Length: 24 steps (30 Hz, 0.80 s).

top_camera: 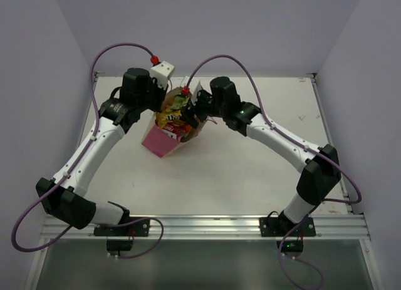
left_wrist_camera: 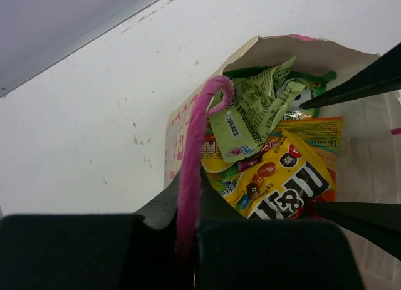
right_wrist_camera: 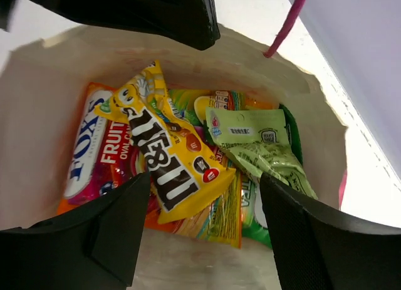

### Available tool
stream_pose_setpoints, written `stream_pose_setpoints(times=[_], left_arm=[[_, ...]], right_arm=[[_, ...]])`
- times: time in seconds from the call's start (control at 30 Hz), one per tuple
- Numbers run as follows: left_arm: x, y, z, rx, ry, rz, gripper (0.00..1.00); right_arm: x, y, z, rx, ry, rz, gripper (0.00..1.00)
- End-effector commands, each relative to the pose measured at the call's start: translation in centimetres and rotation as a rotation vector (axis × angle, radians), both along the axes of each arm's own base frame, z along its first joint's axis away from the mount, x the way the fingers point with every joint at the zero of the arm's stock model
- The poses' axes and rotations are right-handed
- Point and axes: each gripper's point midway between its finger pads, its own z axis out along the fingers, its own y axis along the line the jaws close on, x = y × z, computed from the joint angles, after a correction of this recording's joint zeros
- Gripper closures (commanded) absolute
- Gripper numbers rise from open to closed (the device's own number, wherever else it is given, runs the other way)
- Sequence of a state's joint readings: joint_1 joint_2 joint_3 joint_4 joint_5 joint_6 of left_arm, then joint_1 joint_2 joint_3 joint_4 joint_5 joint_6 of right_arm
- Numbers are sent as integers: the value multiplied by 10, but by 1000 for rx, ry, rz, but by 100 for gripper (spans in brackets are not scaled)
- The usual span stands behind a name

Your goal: Take the snacks out of the paper bag

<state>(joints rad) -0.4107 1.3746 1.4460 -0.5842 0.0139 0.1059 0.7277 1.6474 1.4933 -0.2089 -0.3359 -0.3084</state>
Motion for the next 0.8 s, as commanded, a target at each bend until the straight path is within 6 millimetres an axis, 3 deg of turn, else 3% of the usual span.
stream_pose_setpoints(times=[0.0, 0.3, 0.4, 0.5, 0.53, 0.6, 0.63, 0.7, 0.77], left_arm=[[6, -10, 51, -98, -163, -35, 100], [8, -9, 54, -103, -168, -22, 100], [7, -9, 52, -102, -165, -23, 100], [7, -7, 49, -93, -157, -14, 100], [7, -7, 49, -91, -155, -11, 100], [7, -5, 49, -88, -156, -6, 100], [7, -5, 49, -87, -156, -3, 100], [8, -3, 48, -81, -156, 5, 100], [8, -2, 48, -77, -158, 15, 100]], right_arm=[[12, 15, 15, 22, -114, 37, 26], [-1, 37, -13, -39, -102, 120, 22], [1, 42, -11, -39, -118, 112, 28], [6, 44, -7, -38, -138, 100, 46], [6, 43, -2, -32, -149, 96, 61], [7, 41, 4, -28, -165, 87, 76], [6, 39, 11, -21, -176, 82, 89], [4, 36, 19, -21, -191, 79, 100], [-3, 27, 45, 4, -225, 63, 100]])
